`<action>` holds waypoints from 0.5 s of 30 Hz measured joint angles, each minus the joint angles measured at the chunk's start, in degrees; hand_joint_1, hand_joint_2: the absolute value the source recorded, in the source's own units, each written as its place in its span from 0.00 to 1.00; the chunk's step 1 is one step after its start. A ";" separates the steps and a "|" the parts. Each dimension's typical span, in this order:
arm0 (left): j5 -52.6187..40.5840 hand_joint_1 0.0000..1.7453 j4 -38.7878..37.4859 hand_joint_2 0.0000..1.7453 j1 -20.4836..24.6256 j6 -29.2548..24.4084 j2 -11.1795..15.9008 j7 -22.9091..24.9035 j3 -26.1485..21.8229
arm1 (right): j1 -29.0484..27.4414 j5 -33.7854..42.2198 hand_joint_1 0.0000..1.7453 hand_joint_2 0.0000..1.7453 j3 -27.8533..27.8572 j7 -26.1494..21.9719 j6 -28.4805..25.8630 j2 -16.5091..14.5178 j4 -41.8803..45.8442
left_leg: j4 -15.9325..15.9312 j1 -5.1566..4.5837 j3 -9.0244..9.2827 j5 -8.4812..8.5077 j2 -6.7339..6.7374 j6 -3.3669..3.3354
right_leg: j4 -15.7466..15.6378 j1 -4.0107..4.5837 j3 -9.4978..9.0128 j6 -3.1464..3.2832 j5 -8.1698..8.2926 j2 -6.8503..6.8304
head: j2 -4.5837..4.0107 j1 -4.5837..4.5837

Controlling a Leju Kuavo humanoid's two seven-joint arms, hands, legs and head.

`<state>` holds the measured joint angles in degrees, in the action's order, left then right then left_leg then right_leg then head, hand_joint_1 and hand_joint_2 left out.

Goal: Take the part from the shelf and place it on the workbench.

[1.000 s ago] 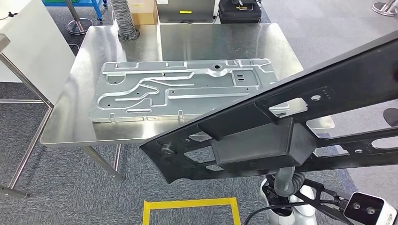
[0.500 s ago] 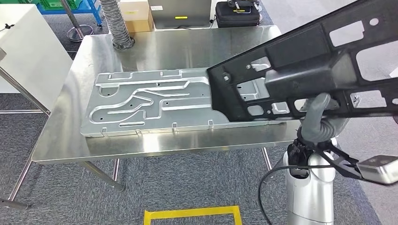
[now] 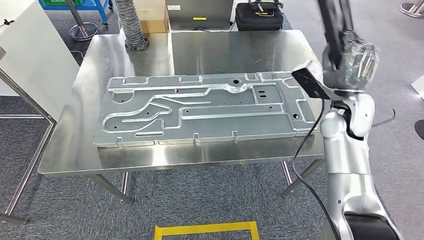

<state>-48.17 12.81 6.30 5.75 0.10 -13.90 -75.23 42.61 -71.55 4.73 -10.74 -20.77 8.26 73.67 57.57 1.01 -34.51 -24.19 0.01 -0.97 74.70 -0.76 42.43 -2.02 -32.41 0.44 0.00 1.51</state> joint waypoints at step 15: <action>-2.34 0.00 -0.05 1.00 3.53 -0.42 -0.58 2.89 3.28 | 14.18 -11.89 1.00 1.00 -32.12 -5.81 11.82 -11.50 -32.76 | 16.74 0.22 -8.38 -7.10 -0.27 3.25 | -16.87 0.75 -7.46 3.70 7.95 0.06 | 0.00 0.00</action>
<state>-50.51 12.75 9.83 5.33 -0.48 -11.00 -71.94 56.79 -83.44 -27.39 -16.54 -8.94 -3.24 40.91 74.31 1.23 -42.89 -31.29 -0.25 2.28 57.83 -0.02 34.97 1.68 -24.45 0.49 0.00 1.51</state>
